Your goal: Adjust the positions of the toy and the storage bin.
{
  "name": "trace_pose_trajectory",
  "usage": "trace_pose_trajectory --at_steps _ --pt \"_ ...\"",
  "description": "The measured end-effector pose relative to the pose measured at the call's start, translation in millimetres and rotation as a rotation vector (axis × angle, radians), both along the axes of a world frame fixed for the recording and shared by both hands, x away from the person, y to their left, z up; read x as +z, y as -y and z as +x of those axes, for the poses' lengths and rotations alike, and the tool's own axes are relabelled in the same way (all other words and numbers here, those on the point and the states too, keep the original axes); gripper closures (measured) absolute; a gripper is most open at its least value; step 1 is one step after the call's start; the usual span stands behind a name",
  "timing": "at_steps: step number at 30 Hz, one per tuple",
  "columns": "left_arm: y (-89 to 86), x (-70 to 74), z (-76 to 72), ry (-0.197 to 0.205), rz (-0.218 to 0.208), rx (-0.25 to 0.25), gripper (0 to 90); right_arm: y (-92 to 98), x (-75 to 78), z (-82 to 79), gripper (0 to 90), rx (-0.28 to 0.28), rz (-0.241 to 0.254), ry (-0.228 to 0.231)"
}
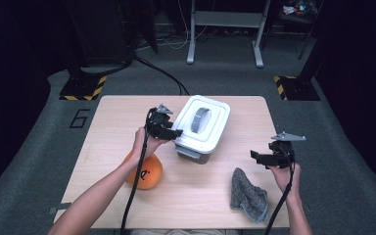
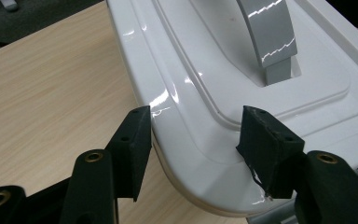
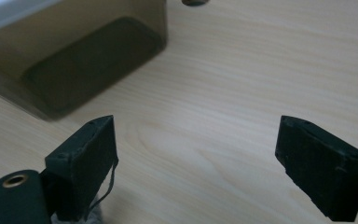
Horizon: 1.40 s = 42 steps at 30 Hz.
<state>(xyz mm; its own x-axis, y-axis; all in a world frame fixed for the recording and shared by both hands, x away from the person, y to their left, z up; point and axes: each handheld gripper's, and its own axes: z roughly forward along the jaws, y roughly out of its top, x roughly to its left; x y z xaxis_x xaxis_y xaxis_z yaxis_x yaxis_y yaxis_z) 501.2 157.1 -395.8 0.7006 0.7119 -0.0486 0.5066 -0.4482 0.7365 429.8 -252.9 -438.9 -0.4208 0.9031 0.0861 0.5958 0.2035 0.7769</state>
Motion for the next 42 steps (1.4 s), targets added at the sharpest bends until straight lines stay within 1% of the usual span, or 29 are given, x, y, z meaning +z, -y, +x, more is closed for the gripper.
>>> trace_pose_trajectory --at_steps 1,5,9,11,14,19,21,22,23,26,28,30,32,34,35,36,39,42 --pt "0.1 0.0 0.1 0.0 0.001 0.001 42.4 -3.9 4.6 1.4 12.2 0.011 -0.004 0.008" --pt "0.3 -0.5 0.0 0.0 -0.006 -0.003 41.6 -20.0 21.4 8.9 13.1 0.052 0.006 0.021" --pt "0.4 -0.7 0.2 -0.003 -0.006 -0.004 40.9 -38.8 37.2 16.9 13.9 0.087 -0.006 0.034" --pt "1.1 -1.1 0.3 -0.004 -0.005 -0.003 39.3 -48.3 42.8 21.3 14.2 0.102 -0.008 0.035" --pt "2.2 -0.9 0.5 -0.003 0.002 -0.01 37.9 -59.9 48.1 32.3 14.7 0.122 -0.01 0.027" --pt "1.3 -1.9 0.8 -0.008 -0.01 -0.004 37.4 -78.1 48.6 57.5 18.5 0.128 0.004 -0.019" --pt "1.2 -2.1 0.4 -0.008 -0.013 0.0 37.4 -85.2 47.2 65.2 20.3 0.128 0.022 -0.029" --pt "0.9 -2.1 0.4 -0.009 -0.016 -0.002 37.5 -88.4 46.0 68.8 21.3 0.138 0.022 -0.032" --pt "0.8 -2.3 0.3 -0.008 -0.02 -0.002 37.8 -91.5 45.0 70.6 22.1 0.137 0.029 -0.033" --pt "0.6 -2.2 0.1 -0.01 -0.019 0.0 38.1 -99.7 41.0 75.2 24.2 0.141 0.017 -0.052" --pt "0.6 -2.1 -0.1 -0.011 -0.018 0.001 38.2 -101.3 39.7 77.2 26.2 0.143 0.038 -0.058" --pt "0.5 -2.2 -0.1 -0.016 -0.022 0.003 38.2 -102.2 39.0 78.9 27.7 0.142 0.044 -0.054" --pt "0.8 -2.5 -0.6 -0.02 -0.029 0.001 38.3 -104.0 37.8 81.2 30.0 0.139 0.059 -0.069" --pt "1.9 -1.7 -1.9 -0.019 -0.018 0.002 38.1 -108.6 35.3 83.6 31.1 0.146 0.042 -0.081" --pt "2.0 -1.6 -2.5 -0.016 -0.014 0.0 38.3 -109.8 35.2 83.9 33.5 0.141 0.038 -0.067" --pt "1.8 -1.4 -3.0 -0.017 -0.013 0.003 38.3 -110.7 36.2 83.0 36.9 0.127 0.036 -0.07" --pt "2.0 -1.7 -3.5 -0.017 -0.016 0.004 38.5 -110.0 36.2 83.6 38.0 0.119 0.038 -0.066" --pt "2.3 -1.7 -4.3 -0.016 -0.016 0.009 38.5 -110.6 36.9 83.7 38.8 0.108 0.039 -0.076"
